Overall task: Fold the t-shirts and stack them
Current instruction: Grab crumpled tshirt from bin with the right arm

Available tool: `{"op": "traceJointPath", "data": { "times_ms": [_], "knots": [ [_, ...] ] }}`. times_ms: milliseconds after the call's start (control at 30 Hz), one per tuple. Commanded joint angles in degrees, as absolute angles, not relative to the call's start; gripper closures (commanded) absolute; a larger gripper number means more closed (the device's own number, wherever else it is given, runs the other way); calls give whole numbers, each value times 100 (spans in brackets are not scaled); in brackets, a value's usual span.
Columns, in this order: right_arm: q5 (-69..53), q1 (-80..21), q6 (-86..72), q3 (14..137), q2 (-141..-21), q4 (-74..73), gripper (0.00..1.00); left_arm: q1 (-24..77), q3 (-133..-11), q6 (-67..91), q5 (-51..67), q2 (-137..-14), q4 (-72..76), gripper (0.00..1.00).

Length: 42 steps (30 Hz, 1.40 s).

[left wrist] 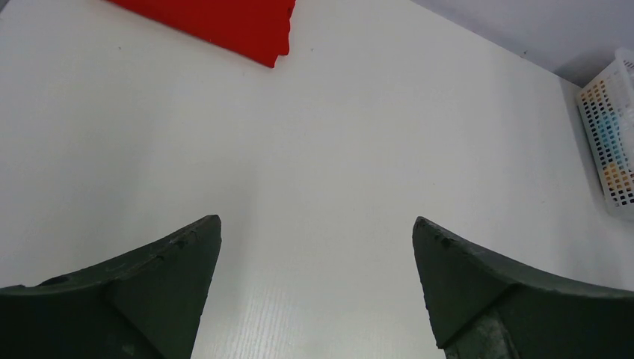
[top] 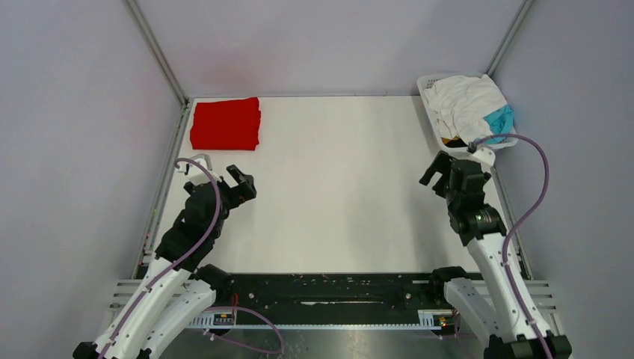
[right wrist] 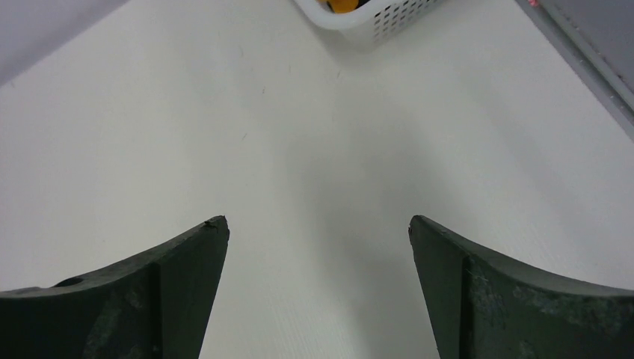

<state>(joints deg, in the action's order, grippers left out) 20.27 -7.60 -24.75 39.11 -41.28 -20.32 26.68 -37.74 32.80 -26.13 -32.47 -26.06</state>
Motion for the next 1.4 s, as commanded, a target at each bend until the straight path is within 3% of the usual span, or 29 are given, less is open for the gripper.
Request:
{"op": "traceJointPath", "data": {
  "times_ms": [0, 100, 567, 700, 933, 1100, 1200, 1300, 1367],
  "knots": [
    [1531, -744, -1968, 5238, -5164, -2315, 1, 2681, -3771, 3296, -2685, -3281, -2358, 1],
    [2044, -661, -1951, 6181, -6224, -2652, 1, 2681, -3763, 3290, -2737, -3338, -2312, 1],
    [1788, 602, -1213, 10932, -11031, -3705, 5, 2681, -3814, 3359, -2841, -3788, -2001, 1],
    [2014, 771, -861, 11872, -11967, -3829, 6, 2680, -3796, 3371, -2914, -3875, -1907, 1],
    [1492, 962, -683, 13672, -13520, -4476, 19, 2674, -3804, 3352, -2918, -4141, -1803, 1],
    [1553, 988, -807, 13683, -13895, -4483, 25, 2672, -3843, 3362, -2985, -4264, -1874, 1],
    [1429, 1010, -801, 13728, -13968, -4575, 38, 2674, -3828, 3365, -2999, -4247, -1854, 1],
    [1404, 1011, -785, 13771, -13859, -4553, 72, 2671, -3809, 3364, -2976, -4245, -1827, 1],
    [1356, 1011, -796, 13800, -13684, -4523, 82, 2672, -3814, 3372, -2974, -4236, -1853, 1]
  ]
}}
